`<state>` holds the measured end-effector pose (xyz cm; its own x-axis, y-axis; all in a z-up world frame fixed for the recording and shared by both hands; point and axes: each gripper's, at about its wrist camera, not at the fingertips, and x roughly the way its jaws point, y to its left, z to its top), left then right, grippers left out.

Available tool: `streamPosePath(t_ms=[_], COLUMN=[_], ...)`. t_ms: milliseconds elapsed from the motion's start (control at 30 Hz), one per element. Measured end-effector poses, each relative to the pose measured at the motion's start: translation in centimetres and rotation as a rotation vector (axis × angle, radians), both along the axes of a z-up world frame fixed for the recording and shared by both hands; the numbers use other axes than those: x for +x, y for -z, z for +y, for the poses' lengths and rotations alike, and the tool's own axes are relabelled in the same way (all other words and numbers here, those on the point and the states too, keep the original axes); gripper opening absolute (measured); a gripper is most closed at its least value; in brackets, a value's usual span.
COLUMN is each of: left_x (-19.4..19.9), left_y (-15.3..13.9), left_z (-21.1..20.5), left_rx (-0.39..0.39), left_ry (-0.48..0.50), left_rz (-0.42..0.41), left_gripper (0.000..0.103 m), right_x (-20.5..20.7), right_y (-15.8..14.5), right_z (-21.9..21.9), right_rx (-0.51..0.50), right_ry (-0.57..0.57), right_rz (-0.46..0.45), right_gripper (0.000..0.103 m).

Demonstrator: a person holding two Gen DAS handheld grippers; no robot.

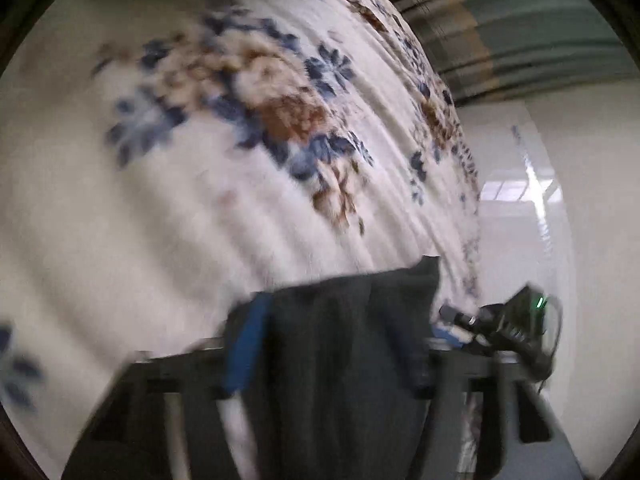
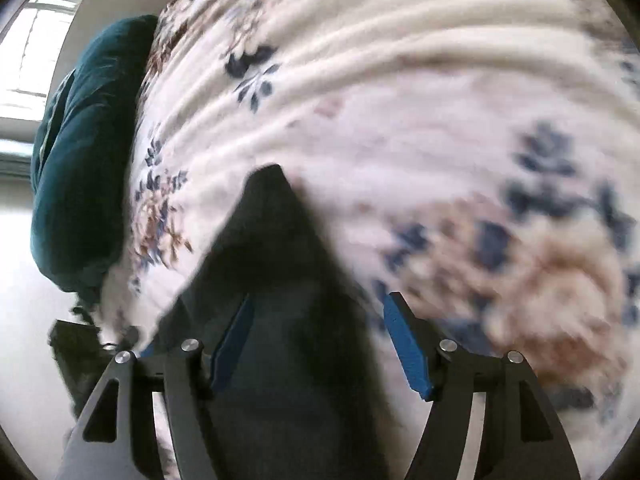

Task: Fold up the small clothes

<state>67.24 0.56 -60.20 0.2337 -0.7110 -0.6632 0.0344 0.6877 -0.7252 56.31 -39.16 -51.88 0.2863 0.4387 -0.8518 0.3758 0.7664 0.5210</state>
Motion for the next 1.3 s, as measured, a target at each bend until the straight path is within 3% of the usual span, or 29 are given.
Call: streamPosePath(t_ms=[33, 67, 100, 133, 200, 267, 333, 367, 400, 433, 533, 667, 700, 767, 800, 867, 900, 933, 1100, 1167, 1200, 1267, 1300], left_x=[0.4, 0.8, 1.0, 1.4, 2.1, 2.4, 1.7, 1.1, 0.0, -1.2, -6.5, -11.7, -12.9, -14.2, -14.5, -14.0, -13.5, -13.3, -14.4, -16.0, -17.2, -19.6, -21.0], left_y=[0.1, 0.1, 0.0, 0.3, 0.9, 1.1, 0.0, -0.8, -1.7, -2.5, -3.9, -1.9, -1.0, -0.2, 0.3, 0.4, 0.5, 0.7, -0.4, -1.7, -2.6, -4.0, -4.7], left_z=[-0.5, -1.0, -1.5, -1.5, -0.8, 0.5, 1.9, 2.2, 2.7, 3.0, 4.3, 4.3, 3.9, 3.0, 2.6, 2.8, 3.3, 3.4, 3.2, 3.7, 4.0, 4.4, 4.6], left_rx=[0.017, 0.057, 0.098, 0.113, 0.14, 0.106, 0.06, 0.036, 0.001, -0.019, -0.08, -0.095, -0.078, -0.075, -0.038, -0.023, -0.011, -0.014, 0.034, 0.0, -0.019, -0.037, -0.017], left_ry=[0.019, 0.03, 0.045, 0.048, 0.025, -0.006, -0.03, -0.026, -0.02, -0.015, -0.007, 0.02, 0.027, 0.032, 0.03, 0.003, -0.012, -0.014, 0.049, 0.057, 0.056, 0.053, 0.052], left_rz=[0.002, -0.006, -0.023, -0.02, -0.013, 0.012, 0.02, 0.009, -0.003, -0.014, -0.008, 0.097, 0.117, 0.111, 0.11, 0.102, 0.102, 0.107, 0.101, 0.113, 0.109, 0.094, 0.089], left_gripper=[0.006, 0.007, 0.007, 0.006, 0.006, 0.006, 0.011, 0.019, 0.047, 0.068, 0.07, 0.07, 0.065, 0.02, 0.009, 0.009, 0.009, 0.009, 0.015, 0.041, 0.062, 0.067, 0.067], right_x=[1.3, 2.5, 3.7, 4.5, 5.5, 5.8, 5.0, 4.3, 2.9, 2.0, -4.2, -12.4, -13.8, -17.0, -18.4, -19.5, -19.8, -20.2, -20.5, -20.5, -21.0, -22.5, -23.5], right_y=[0.3, 0.4, 0.5, 0.7, 1.8, 2.5, 2.1, 1.7, 0.9, 0.4, -1.6, -0.7, 0.0, 1.8, 2.5, 3.7, 4.0, 3.5, 3.4, 2.6, 1.9, 0.7, 0.1], right_z=[0.6, 1.3, 2.0, 2.1, 1.6, 1.8, 2.0, 2.1, 2.3, 2.3, 2.8, 2.9, 3.3, 3.6, 3.8, 4.5, 5.0, 5.2, 6.6, 7.0, 7.0, 6.9, 6.8], right_rx=[0.003, -0.013, -0.056, -0.097, -0.121, -0.127, -0.107, -0.088, -0.072, -0.067, -0.072, -0.046, -0.039, 0.025, 0.07, 0.115, 0.1, 0.028, -0.067, -0.063, -0.04, 0.011, 0.031], right_ry=[-0.02, -0.044, -0.056, -0.055, -0.007, -0.006, 0.0, -0.007, -0.034, -0.055, -0.148, -0.183, -0.178, -0.159, -0.145, -0.13, -0.126, -0.111, -0.134, -0.153, -0.155, -0.157, -0.159], right_rz=[-0.001, -0.013, -0.017, -0.009, 0.027, 0.053, 0.082, 0.093, 0.094, 0.09, 0.093, 0.169, 0.193, 0.246, 0.26, 0.266, 0.248, 0.204, 0.208, 0.229, 0.238, 0.243, 0.242], right_gripper=[0.067, 0.044, 0.007, 0.005, 0.005, 0.005, 0.016, 0.03, 0.046, 0.052, 0.056, 0.056, 0.056, 0.057, 0.057, 0.055, 0.031, 0.017, 0.017, 0.026, 0.036, 0.053, 0.056])
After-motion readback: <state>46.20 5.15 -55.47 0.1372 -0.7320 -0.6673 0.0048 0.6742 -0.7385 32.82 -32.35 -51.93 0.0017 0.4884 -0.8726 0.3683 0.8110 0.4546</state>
